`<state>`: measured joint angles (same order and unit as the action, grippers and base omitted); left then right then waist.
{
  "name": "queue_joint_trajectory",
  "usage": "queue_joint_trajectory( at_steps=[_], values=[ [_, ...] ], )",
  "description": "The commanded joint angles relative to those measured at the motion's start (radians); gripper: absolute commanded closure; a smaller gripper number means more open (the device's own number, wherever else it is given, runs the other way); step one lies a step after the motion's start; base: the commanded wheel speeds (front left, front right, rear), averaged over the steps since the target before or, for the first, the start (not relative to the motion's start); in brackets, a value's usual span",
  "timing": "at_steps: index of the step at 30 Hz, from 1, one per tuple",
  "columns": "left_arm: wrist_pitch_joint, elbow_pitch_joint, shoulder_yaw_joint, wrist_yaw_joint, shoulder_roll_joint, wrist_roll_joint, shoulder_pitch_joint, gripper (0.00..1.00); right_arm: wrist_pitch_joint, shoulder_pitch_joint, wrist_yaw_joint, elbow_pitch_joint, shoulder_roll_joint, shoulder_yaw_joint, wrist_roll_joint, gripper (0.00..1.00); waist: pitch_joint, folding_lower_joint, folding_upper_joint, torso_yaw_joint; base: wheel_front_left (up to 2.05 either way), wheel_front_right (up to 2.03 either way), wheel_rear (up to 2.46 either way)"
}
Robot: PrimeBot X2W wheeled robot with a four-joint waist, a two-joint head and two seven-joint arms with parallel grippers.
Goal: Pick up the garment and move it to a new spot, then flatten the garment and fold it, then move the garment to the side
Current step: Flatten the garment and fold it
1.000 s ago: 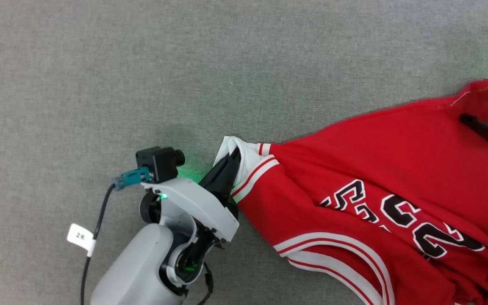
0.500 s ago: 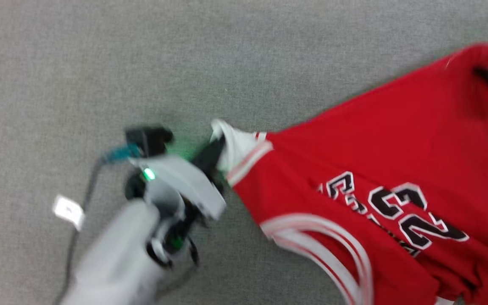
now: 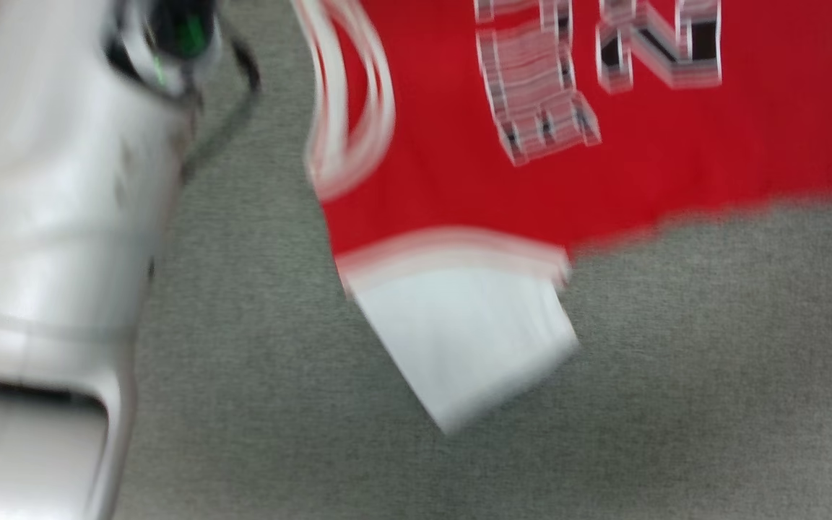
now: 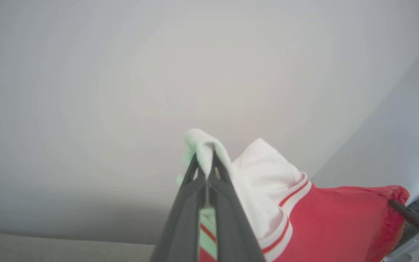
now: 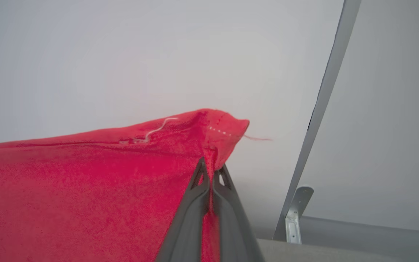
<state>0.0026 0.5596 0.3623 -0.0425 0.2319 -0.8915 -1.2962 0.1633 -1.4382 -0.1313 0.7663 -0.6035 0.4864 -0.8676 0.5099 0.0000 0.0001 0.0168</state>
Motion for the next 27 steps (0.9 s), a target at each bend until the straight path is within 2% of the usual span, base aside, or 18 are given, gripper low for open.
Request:
queue_joint_trajectory(
  at_steps=[1, 3, 8, 15, 22, 24, 27],
  values=[
    [-0.012, 0.015, -0.011, 0.003, -0.012, -0.012, -0.022, 1.00, -0.015, -0.022, 0.001, 0.010, 0.006, -0.010, 0.004, 1.00, 0.018, 0.0000, -0.0001, -0.019, 0.00, 0.00, 0.00],
    [-0.055, 0.080, -0.006, 0.013, 0.005, 0.035, -0.132, 1.00, -0.062, -0.096, 0.001, 0.049, 0.021, -0.026, 0.031, 1.00, 0.029, 0.0000, -0.0001, -0.029, 0.00, 0.00, 0.00],
    [-0.200, 0.223, -0.034, 0.021, 0.001, 0.081, -0.349, 1.00, -0.174, -0.250, 0.001, 0.126, 0.061, -0.049, 0.069, 1.00, 0.030, 0.0000, -0.0001, -0.054, 0.00, 0.00, 0.00],
    [-0.262, 0.331, -0.082, 0.094, -0.021, 0.086, -0.502, 1.00, -0.228, -0.330, 0.001, 0.186, 0.089, -0.019, 0.071, 1.00, 0.013, 0.0000, -0.0001, -0.061, 0.00, 0.00, 0.00],
    [-0.267, 0.445, -0.058, 0.163, -0.068, 0.064, -0.393, 1.00, -0.250, -0.180, 0.001, 0.147, 0.072, 0.080, 0.011, 1.00, -0.010, 0.0000, -0.0001, -0.055, 0.00, 0.00, 0.00],
    [-0.263, 0.435, -0.033, 0.172, -0.074, 0.051, -0.330, 1.00, -0.246, -0.108, 0.001, 0.120, 0.062, 0.123, -0.012, 1.00, -0.022, 0.0000, -0.0001, -0.059, 0.00, 0.00, 0.00],
    [-0.227, 0.332, 0.035, 0.175, -0.081, -0.006, -0.194, 1.00, -0.230, -0.011, 0.001, 0.055, 0.041, 0.184, -0.056, 1.00, -0.036, 0.0000, -0.0001, -0.064, 0.00, 0.00, 0.00]
  ],
)
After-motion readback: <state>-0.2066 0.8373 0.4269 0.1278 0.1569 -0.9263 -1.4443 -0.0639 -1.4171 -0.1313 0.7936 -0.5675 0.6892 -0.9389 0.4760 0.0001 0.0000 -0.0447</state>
